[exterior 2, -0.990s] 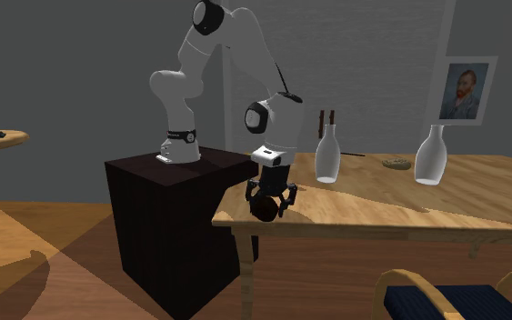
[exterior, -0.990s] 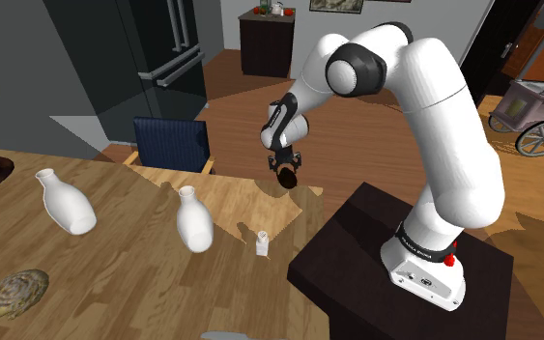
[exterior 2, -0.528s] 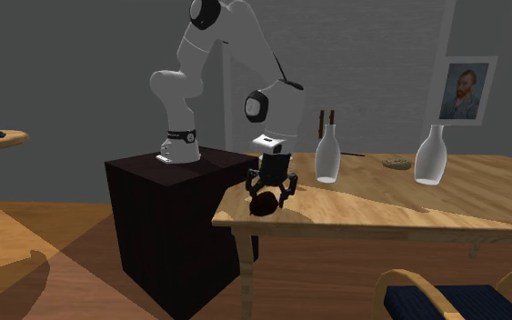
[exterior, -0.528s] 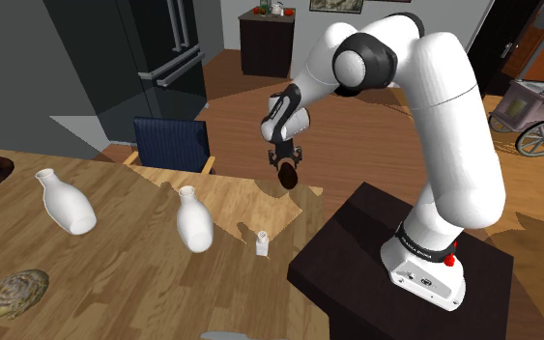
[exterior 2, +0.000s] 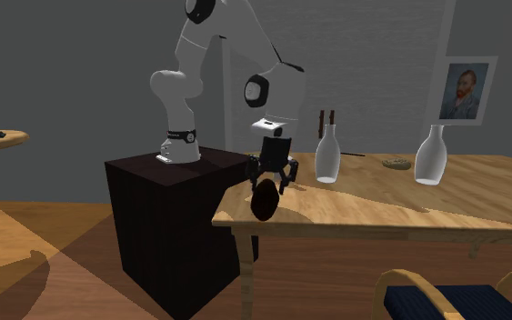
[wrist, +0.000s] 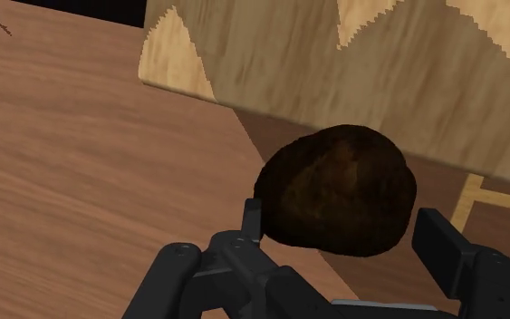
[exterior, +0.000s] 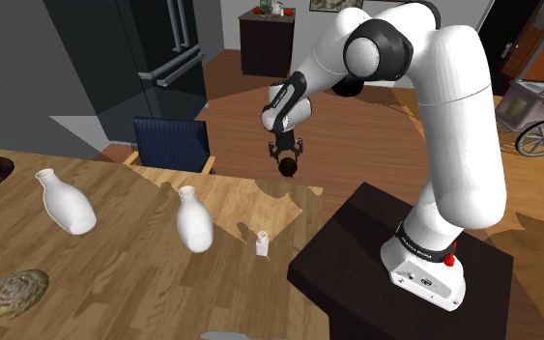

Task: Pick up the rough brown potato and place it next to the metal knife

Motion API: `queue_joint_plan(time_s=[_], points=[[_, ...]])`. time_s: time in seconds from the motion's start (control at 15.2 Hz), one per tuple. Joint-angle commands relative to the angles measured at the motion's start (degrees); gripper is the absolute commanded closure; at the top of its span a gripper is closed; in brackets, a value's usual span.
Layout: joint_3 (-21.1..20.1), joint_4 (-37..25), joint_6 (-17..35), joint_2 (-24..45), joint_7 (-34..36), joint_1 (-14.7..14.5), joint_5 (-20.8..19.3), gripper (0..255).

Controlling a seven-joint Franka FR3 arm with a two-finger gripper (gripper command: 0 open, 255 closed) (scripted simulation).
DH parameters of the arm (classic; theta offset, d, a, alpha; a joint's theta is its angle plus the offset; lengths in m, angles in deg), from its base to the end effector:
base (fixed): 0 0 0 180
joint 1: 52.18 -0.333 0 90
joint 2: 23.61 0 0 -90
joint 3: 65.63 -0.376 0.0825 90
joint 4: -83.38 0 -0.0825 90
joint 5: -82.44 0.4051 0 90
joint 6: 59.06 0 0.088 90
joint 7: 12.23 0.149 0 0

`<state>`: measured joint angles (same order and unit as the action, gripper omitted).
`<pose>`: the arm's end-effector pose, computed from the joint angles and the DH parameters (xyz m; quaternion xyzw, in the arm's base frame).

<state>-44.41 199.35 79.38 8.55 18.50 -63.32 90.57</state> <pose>0.6133 -0.1040 0.1669 0.9208 -0.3812 -0.0507 0.0650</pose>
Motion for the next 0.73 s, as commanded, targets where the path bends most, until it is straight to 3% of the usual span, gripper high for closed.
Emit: queue_joint_plan(time_s=[0.0,0.66], points=[[0.50,0.27,-1.12,-1.43,0.17,-0.32,-0.55,255],[2.41,0.41,-6.80,-7.50,1.37,-1.81,-3.18,255]])
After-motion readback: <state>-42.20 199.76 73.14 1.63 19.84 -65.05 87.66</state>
